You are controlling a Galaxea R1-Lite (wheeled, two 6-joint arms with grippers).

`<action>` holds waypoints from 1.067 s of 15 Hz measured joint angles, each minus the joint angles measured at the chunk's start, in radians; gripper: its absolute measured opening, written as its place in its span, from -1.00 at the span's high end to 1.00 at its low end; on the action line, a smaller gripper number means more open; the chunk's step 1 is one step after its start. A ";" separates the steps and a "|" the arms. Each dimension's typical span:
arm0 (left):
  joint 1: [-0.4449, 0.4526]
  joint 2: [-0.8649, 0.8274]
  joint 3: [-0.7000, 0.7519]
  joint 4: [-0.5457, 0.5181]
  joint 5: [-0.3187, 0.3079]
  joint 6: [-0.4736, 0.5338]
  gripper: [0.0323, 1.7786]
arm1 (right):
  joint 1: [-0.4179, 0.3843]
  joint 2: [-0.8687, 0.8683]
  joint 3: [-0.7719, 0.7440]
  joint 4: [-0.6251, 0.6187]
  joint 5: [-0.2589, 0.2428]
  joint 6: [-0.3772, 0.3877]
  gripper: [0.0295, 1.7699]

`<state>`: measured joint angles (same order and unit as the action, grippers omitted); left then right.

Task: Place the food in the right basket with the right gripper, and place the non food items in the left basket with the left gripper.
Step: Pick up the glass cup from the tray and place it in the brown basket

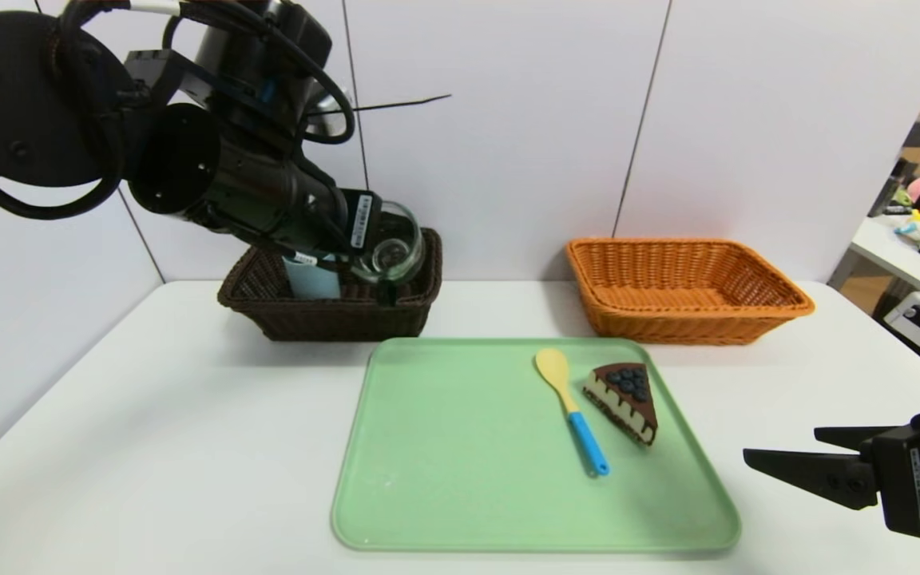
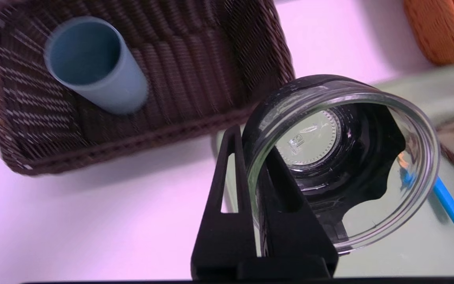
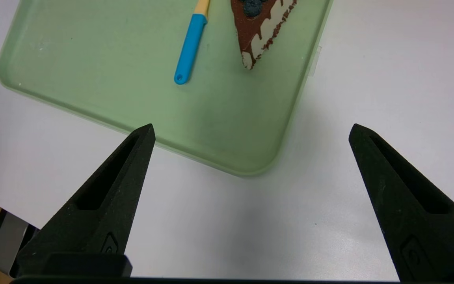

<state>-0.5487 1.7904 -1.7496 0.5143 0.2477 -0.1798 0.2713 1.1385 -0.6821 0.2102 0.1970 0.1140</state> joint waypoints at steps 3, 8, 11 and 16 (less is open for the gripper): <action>0.079 0.081 -0.080 -0.058 -0.004 0.033 0.91 | 0.000 0.000 -0.002 0.000 0.000 0.000 -0.92; 0.151 0.263 -0.214 -0.097 -0.017 0.037 0.92 | 0.000 -0.002 0.006 0.000 0.000 0.000 -0.92; 0.165 0.330 -0.223 -0.122 -0.022 0.034 0.92 | 0.000 -0.002 0.006 0.001 -0.002 0.000 -0.92; 0.178 0.375 -0.225 -0.129 -0.024 0.034 0.47 | 0.000 -0.009 0.007 0.001 -0.002 0.000 -0.92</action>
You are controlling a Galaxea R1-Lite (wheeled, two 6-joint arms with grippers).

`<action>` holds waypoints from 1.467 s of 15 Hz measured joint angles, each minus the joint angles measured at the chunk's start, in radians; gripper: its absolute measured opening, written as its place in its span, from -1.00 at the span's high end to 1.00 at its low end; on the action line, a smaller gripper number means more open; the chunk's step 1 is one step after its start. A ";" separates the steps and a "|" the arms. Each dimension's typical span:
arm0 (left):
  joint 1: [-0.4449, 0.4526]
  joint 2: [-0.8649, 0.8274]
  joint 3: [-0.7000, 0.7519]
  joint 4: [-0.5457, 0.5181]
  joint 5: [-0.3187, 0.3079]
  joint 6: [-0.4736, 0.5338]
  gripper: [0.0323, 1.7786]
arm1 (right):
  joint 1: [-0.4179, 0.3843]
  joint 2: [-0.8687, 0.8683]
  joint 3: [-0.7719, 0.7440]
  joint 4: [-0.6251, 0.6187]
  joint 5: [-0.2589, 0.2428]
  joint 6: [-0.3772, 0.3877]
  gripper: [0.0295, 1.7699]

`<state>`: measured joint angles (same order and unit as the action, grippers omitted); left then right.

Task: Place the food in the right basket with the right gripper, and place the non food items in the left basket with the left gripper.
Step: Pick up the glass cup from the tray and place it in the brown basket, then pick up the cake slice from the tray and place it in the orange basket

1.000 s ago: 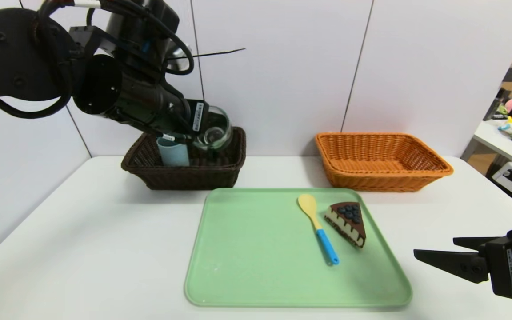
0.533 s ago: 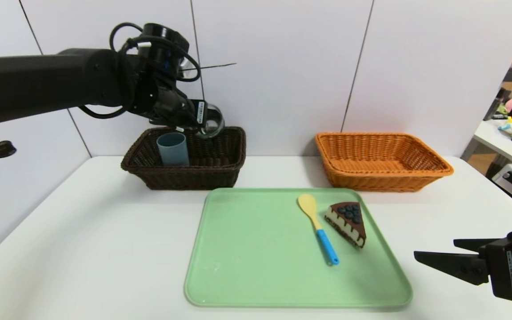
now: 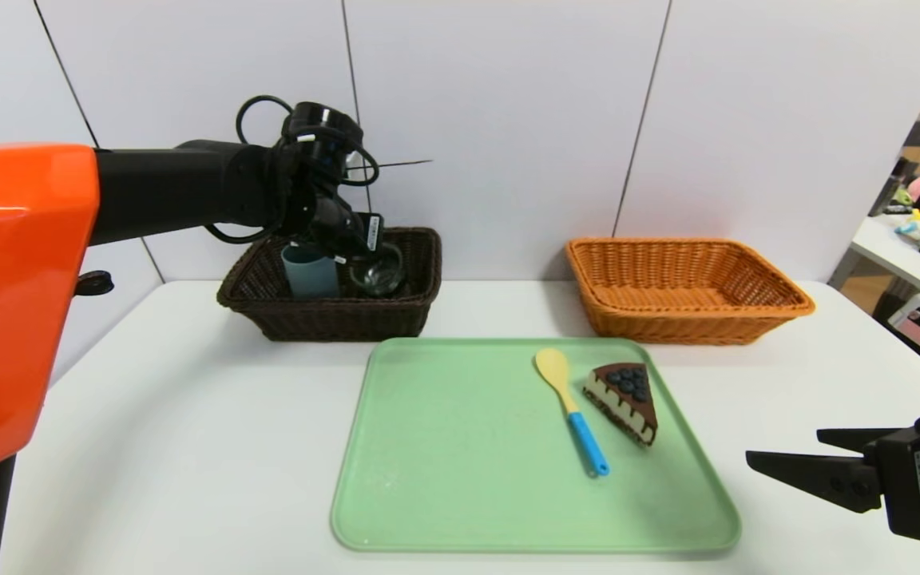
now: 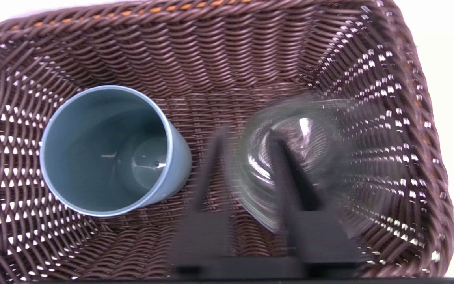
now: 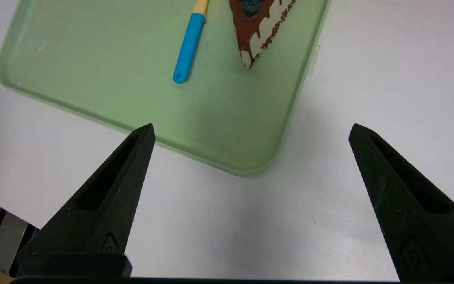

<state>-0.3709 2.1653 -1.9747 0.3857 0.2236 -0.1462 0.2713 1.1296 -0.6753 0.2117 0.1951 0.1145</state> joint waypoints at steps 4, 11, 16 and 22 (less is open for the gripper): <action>0.000 0.014 0.000 -0.001 0.001 -0.002 -0.08 | 0.000 -0.004 0.002 0.000 0.000 0.000 -0.92; -0.087 -0.150 0.016 0.071 0.005 -0.015 -0.58 | 0.000 -0.011 0.003 0.000 0.000 0.000 -0.92; -0.306 -0.270 0.124 0.090 0.011 -0.149 -0.74 | 0.000 -0.016 0.003 0.000 0.000 0.000 -0.92; -0.540 -0.219 0.271 0.093 0.060 -0.323 -0.84 | 0.000 -0.024 0.003 0.000 0.001 -0.001 -0.92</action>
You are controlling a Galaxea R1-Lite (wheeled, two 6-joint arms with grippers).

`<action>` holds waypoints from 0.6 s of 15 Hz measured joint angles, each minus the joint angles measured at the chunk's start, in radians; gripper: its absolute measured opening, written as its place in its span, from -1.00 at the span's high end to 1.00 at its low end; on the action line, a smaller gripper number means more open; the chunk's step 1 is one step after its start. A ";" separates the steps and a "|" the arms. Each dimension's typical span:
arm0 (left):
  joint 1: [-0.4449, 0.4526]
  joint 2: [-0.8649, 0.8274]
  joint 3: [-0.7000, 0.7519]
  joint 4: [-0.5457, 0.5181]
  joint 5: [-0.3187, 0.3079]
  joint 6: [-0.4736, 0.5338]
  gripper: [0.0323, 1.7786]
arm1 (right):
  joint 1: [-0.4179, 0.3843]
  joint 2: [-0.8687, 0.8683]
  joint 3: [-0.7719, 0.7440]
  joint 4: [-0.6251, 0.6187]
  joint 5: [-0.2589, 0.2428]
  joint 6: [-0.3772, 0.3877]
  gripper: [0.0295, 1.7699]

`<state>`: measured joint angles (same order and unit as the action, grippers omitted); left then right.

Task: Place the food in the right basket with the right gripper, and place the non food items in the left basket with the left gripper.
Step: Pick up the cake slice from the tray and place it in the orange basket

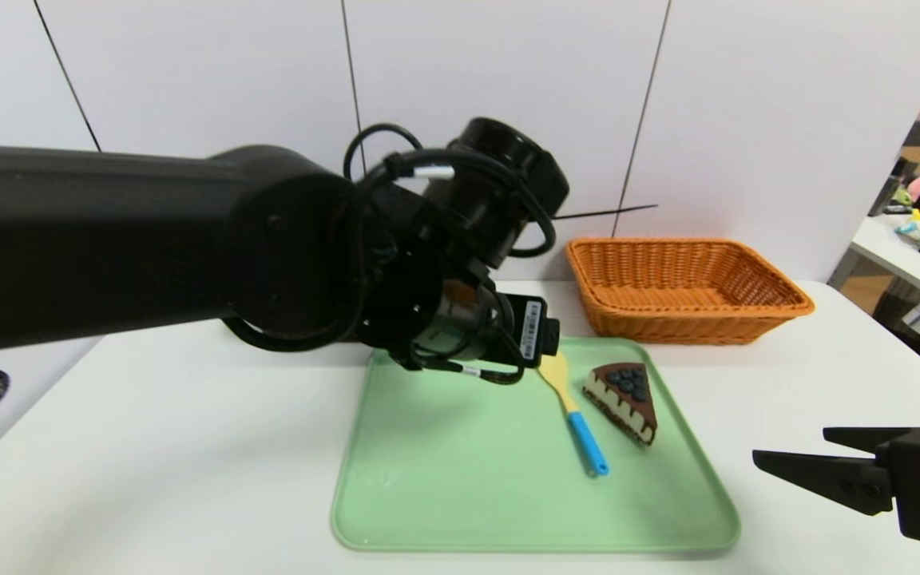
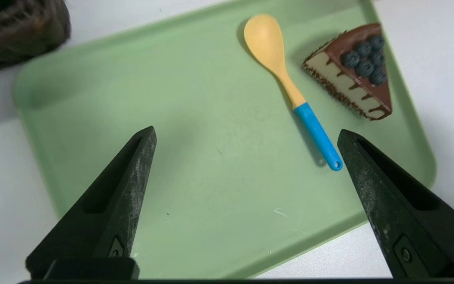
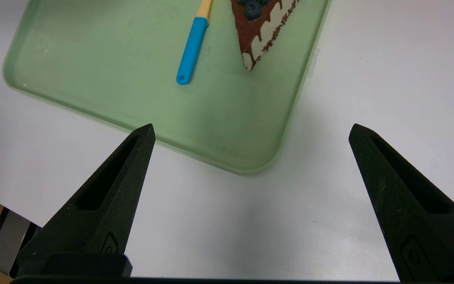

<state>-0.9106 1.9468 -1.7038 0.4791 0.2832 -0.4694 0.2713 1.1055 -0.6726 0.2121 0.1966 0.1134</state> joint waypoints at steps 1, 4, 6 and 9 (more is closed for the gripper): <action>-0.021 0.020 0.004 0.000 0.010 -0.017 -0.84 | 0.000 -0.003 0.001 0.000 0.000 0.000 -0.92; -0.041 0.043 0.011 0.007 0.013 -0.022 -0.86 | 0.000 -0.008 0.004 0.000 0.000 -0.001 -0.92; -0.043 0.023 0.029 0.044 0.013 -0.019 -0.88 | 0.000 -0.004 0.001 0.000 0.000 -0.002 -0.92; -0.042 -0.040 0.112 0.070 0.016 -0.009 -0.88 | 0.005 0.016 -0.016 0.000 0.000 -0.003 -0.92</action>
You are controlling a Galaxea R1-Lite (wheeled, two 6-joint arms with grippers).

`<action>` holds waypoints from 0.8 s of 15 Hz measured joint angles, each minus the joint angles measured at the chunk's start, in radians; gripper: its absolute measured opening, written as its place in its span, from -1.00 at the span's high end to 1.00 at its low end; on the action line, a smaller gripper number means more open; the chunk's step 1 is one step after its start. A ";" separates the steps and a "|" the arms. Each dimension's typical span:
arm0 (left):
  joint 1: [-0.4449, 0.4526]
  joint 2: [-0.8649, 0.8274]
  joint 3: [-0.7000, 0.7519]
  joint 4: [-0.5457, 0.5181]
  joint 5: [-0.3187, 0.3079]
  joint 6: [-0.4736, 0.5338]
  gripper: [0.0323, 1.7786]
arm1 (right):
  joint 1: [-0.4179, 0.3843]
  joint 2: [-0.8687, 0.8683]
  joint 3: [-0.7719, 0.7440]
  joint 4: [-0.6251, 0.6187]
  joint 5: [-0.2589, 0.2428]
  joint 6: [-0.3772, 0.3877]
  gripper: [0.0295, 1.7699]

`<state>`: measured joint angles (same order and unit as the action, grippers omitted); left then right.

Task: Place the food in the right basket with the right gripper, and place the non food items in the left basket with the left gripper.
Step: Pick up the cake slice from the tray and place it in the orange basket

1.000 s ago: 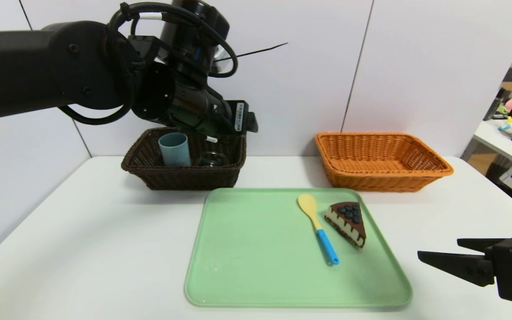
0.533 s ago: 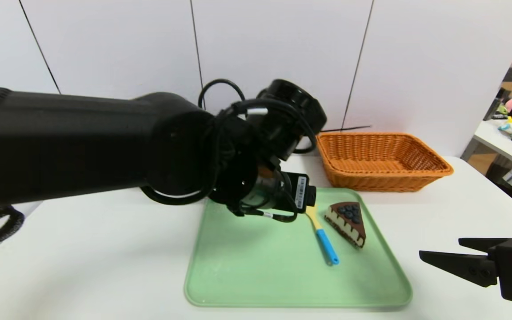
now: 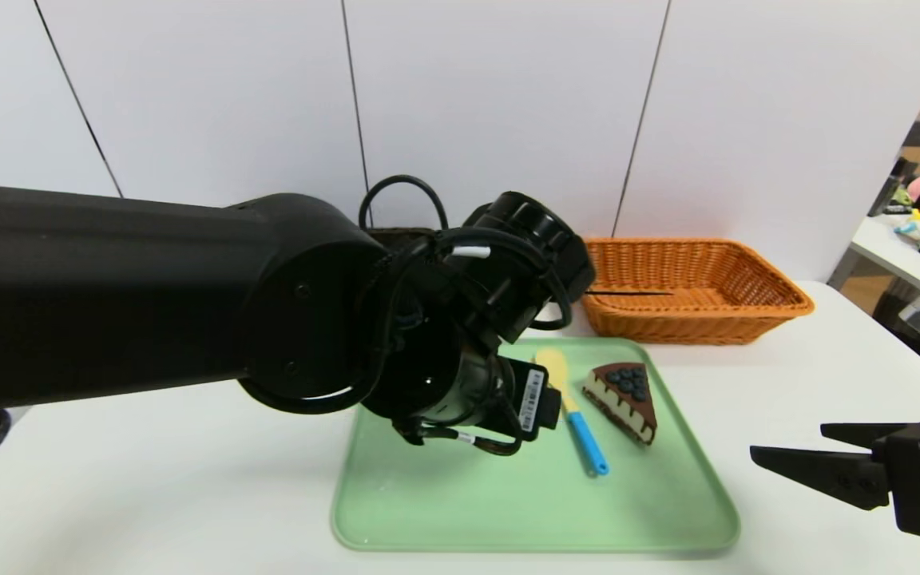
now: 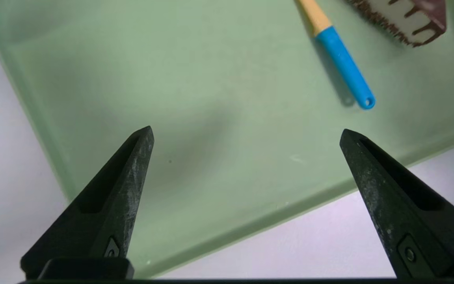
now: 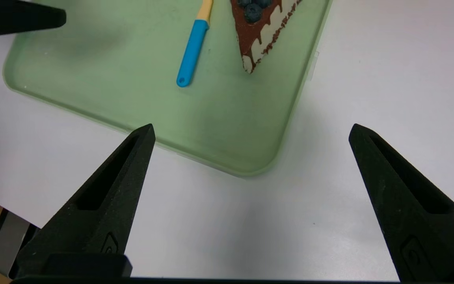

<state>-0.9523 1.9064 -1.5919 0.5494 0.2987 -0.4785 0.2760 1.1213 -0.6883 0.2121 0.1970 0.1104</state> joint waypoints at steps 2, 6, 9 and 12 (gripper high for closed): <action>0.015 -0.057 0.072 -0.001 0.000 0.029 -0.89 | 0.002 0.017 -0.018 0.000 0.000 0.000 -0.92; 0.084 -0.186 0.190 -0.009 -0.004 0.113 -0.90 | 0.014 0.081 -0.062 0.003 -0.001 0.000 -0.92; 0.132 -0.254 0.269 -0.063 -0.014 0.179 -0.90 | 0.035 0.157 -0.111 0.016 -0.002 0.001 -0.92; 0.171 -0.300 0.353 -0.128 -0.036 0.220 -0.90 | 0.054 0.248 -0.179 0.033 -0.002 -0.004 -0.92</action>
<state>-0.7811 1.6068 -1.2391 0.4217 0.2626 -0.2587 0.3300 1.3696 -0.8672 0.2453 0.1947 0.1062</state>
